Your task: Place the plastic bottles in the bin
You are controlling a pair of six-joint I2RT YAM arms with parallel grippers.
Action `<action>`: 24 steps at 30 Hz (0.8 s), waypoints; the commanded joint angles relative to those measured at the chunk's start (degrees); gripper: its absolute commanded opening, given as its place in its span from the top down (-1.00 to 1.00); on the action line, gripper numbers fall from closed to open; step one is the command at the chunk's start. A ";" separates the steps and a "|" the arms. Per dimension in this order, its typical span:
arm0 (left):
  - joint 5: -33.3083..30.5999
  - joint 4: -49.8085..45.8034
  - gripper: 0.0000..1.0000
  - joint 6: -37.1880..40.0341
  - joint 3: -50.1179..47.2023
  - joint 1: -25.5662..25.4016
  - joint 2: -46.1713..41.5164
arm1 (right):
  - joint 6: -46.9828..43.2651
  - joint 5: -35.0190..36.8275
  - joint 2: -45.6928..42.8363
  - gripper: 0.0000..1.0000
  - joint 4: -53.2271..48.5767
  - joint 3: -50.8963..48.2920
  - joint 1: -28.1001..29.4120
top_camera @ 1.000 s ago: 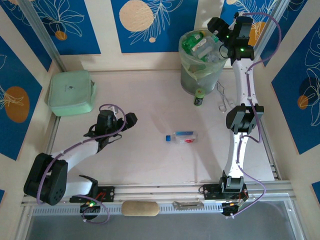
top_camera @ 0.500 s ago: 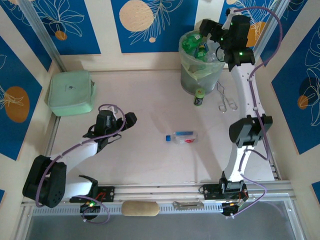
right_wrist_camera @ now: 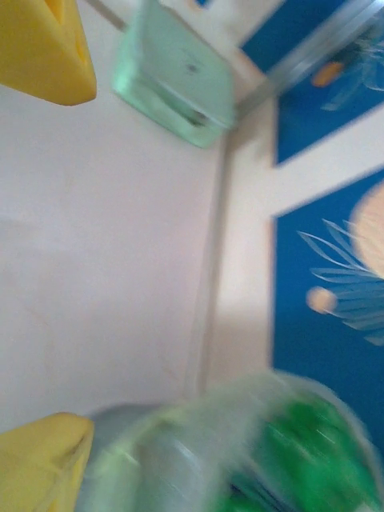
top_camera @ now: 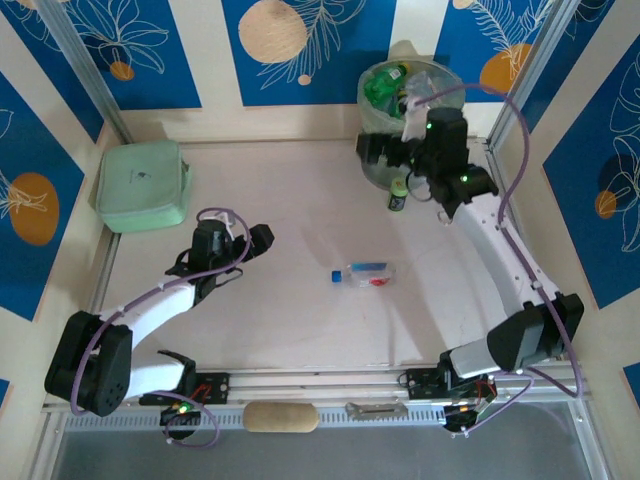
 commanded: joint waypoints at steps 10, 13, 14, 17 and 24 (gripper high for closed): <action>0.45 -1.66 -0.99 0.98 2.11 0.20 -2.20 | 0.47 3.13 -6.31 -0.98 -17.26 -17.87 14.95; 1.33 -1.68 -1.00 0.85 2.05 0.25 -1.99 | -0.11 5.40 -3.88 -0.98 -22.74 -16.73 17.88; 1.47 -1.68 -1.00 0.85 2.10 0.25 -1.99 | -0.48 5.93 -2.99 -0.98 -24.15 -16.36 18.73; 1.40 -1.81 -0.99 0.85 2.10 0.25 -2.31 | -1.59 12.41 -0.02 -0.98 -29.23 -14.60 22.46; 0.82 -2.73 -0.99 1.54 2.31 0.25 -2.47 | -2.06 20.41 7.38 -0.98 -37.90 -11.37 29.12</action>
